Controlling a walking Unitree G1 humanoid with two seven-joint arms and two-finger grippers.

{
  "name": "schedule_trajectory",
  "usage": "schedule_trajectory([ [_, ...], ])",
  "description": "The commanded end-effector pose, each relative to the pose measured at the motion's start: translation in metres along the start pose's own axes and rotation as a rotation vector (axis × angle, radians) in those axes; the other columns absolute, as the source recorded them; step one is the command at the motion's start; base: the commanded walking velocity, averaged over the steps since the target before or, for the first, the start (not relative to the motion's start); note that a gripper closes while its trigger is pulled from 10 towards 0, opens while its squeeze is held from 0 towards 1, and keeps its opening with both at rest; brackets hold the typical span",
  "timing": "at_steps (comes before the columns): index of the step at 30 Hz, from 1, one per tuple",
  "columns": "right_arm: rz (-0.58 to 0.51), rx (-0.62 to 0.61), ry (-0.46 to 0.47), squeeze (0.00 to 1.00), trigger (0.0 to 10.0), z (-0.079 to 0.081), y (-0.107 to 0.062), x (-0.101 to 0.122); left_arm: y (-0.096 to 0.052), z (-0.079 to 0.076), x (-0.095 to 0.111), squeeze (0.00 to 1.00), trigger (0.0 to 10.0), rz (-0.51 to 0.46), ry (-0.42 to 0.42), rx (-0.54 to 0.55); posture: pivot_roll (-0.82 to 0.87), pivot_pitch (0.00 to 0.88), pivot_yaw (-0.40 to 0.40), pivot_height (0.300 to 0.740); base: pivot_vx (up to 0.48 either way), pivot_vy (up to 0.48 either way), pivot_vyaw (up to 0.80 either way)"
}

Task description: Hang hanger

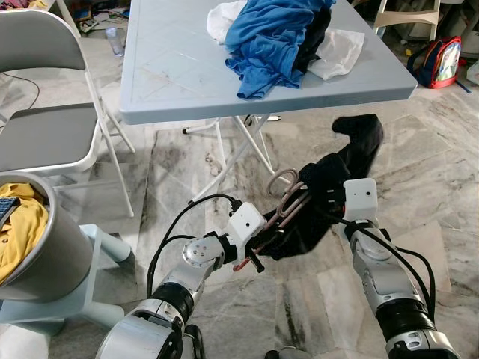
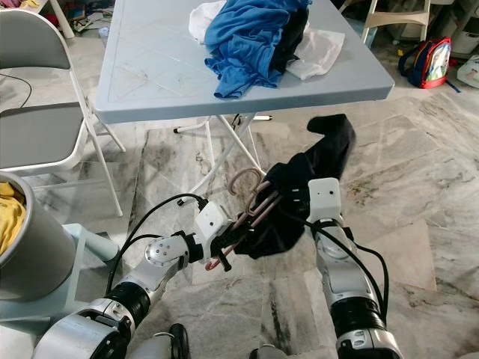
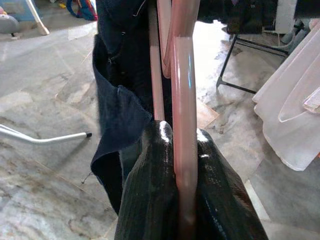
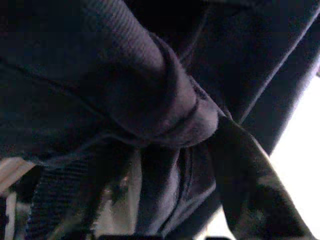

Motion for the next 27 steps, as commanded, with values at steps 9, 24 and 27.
schedule_trajectory([
  [9, -0.045, -0.047, 0.011, 0.0, 0.0, -0.014, 0.001, 0.007, 0.003, -0.004, 0.003, 0.0, 0.0, -0.014, 0.014, -0.027, -0.1, 0.19, -0.031, 0.74, 0.0, 0.0, 0.0],
  [24, -0.106, -0.039, 0.046, 0.0, 0.0, -0.014, 0.002, 0.016, 0.0, 0.005, -0.002, 0.0, 0.0, 0.053, 0.058, 0.035, -0.09, 0.181, -0.03, 0.74, 0.0, 0.0, 0.0],
  [27, -0.145, -0.052, 0.063, 0.0, 0.0, -0.016, 0.002, 0.022, -0.002, 0.008, -0.004, 0.0, 0.0, 0.067, 0.058, 0.056, -0.09, 0.181, -0.03, 0.74, 0.0, 0.0, 0.0],
])
Point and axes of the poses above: a point about 5 cm out from each wrist's last joint towards the gripper, its own y axis pointing out of the wrist towards the gripper, its own x axis along the axis of the wrist's last joint, z = x × y, the point moved 1 cm from there along y, pointing out of the wrist towards the gripper, and after that the axes turned 8 degrees about y, right-handed, at the moved point
